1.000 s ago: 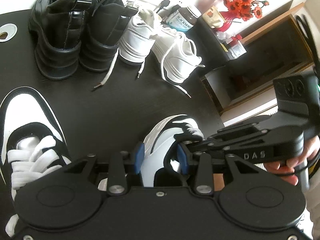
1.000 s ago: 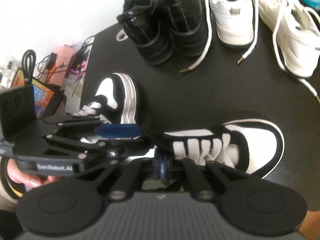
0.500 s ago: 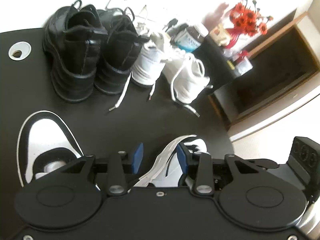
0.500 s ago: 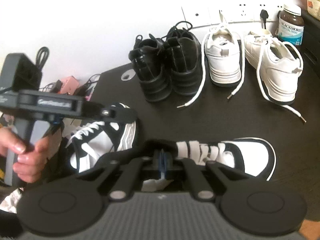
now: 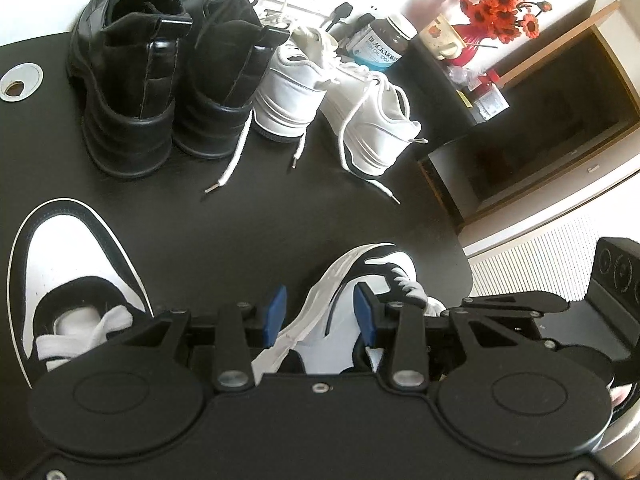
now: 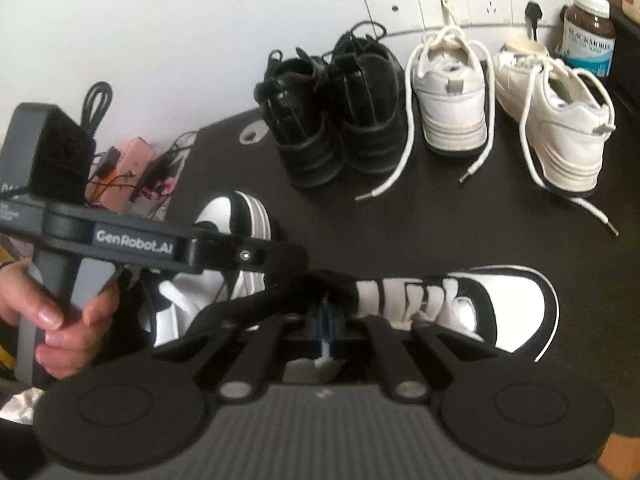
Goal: Lace up shoes with both hands
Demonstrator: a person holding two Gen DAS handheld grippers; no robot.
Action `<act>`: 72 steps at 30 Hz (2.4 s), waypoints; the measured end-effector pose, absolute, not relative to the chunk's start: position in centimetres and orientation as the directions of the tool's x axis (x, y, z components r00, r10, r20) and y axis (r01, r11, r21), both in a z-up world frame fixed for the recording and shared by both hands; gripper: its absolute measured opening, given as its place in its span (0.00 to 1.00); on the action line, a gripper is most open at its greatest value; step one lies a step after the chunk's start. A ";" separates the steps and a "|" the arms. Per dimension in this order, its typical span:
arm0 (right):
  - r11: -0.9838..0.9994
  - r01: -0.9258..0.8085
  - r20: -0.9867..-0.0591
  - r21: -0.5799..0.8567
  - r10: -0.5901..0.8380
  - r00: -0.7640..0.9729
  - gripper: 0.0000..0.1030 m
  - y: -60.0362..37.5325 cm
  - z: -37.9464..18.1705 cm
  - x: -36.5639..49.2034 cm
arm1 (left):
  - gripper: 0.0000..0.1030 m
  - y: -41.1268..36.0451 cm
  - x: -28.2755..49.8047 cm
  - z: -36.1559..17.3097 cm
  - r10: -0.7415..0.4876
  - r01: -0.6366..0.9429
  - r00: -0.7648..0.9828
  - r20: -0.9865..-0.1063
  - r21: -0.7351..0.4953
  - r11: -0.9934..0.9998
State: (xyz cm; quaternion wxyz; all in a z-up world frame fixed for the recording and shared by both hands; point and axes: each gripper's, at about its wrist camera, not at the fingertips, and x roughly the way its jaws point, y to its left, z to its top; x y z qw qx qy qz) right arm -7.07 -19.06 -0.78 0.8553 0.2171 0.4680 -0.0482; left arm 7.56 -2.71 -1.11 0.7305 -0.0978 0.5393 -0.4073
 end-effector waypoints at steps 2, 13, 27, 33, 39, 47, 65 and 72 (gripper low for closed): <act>0.872 0.313 -0.822 0.376 0.158 0.547 0.02 -19.7 -1.3 -7.0 | 0.36 -2.8 7.5 -1.1 -0.702 0.492 0.088 -0.707 -0.582 0.648; 0.874 0.347 -0.815 0.340 0.090 0.573 0.03 -19.2 -1.5 -7.6 | 0.34 -2.9 7.5 -1.1 -0.703 0.493 0.086 -0.706 -0.583 0.646; 0.900 0.348 -0.755 0.263 -0.033 0.655 0.03 -17.5 -1.0 -9.3 | 0.34 -3.3 7.1 -0.9 -0.695 0.519 0.093 -0.713 -0.561 0.645; 0.896 0.349 -0.758 0.273 -0.023 0.652 0.03 -17.4 -1.6 -8.4 | 0.30 -3.6 7.0 -0.7 -0.695 0.534 0.092 -0.713 -0.554 0.639; 0.886 0.361 -0.771 0.292 -0.005 0.636 0.03 -17.5 -1.5 -8.3 | 0.30 -3.4 7.0 -0.8 -0.692 0.522 0.102 -0.714 -0.554 0.649; 0.876 0.373 -0.764 0.306 -0.007 0.645 0.03 -17.4 -0.3 -9.4 | 0.30 -3.7 7.1 -1.0 -0.677 0.527 0.104 -0.729 -0.537 0.659; 0.866 0.396 -0.776 0.305 -0.015 0.630 0.03 -16.8 -1.0 -8.5 | 0.30 -3.5 6.9 -0.9 -0.670 0.530 0.120 -0.733 -0.523 0.667; 0.864 0.405 -0.773 0.300 -0.028 0.634 0.03 -16.5 -0.6 -8.8 | 0.30 -3.3 6.7 -0.8 -0.671 0.528 0.128 -0.731 -0.522 0.670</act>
